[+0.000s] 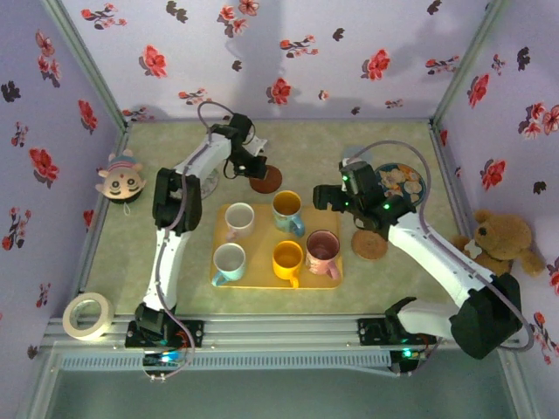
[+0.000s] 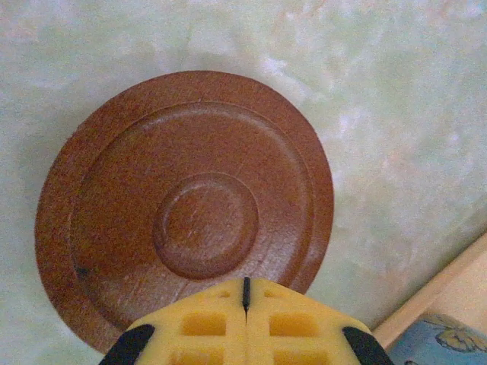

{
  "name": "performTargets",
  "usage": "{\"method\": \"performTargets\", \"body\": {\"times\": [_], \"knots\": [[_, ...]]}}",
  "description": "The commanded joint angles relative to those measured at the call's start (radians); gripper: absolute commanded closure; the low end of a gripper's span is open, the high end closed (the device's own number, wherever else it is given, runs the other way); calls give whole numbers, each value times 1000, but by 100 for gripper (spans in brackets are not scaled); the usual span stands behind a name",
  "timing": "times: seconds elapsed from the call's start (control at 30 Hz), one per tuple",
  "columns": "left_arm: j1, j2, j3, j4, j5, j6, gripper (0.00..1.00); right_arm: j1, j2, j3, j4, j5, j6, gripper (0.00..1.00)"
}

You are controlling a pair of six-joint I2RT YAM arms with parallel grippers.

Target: Place the cup by the coaster

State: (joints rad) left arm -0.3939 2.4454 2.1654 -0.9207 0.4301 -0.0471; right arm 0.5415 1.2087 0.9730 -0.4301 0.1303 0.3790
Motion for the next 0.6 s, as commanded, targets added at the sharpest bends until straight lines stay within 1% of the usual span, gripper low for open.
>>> {"method": "performTargets", "body": {"times": [0.0,0.3,0.57], "knots": [[-6,40,41,-32,-6,-27,99,-6,-24,-11,33,27,23,0],[17,67,51,-42,-100,-86,99,-8,-21,-13,30,35,16,0],[71,34,-12,-63,-130,-78,99,-11,0,-3,42,27,10,0]]}}
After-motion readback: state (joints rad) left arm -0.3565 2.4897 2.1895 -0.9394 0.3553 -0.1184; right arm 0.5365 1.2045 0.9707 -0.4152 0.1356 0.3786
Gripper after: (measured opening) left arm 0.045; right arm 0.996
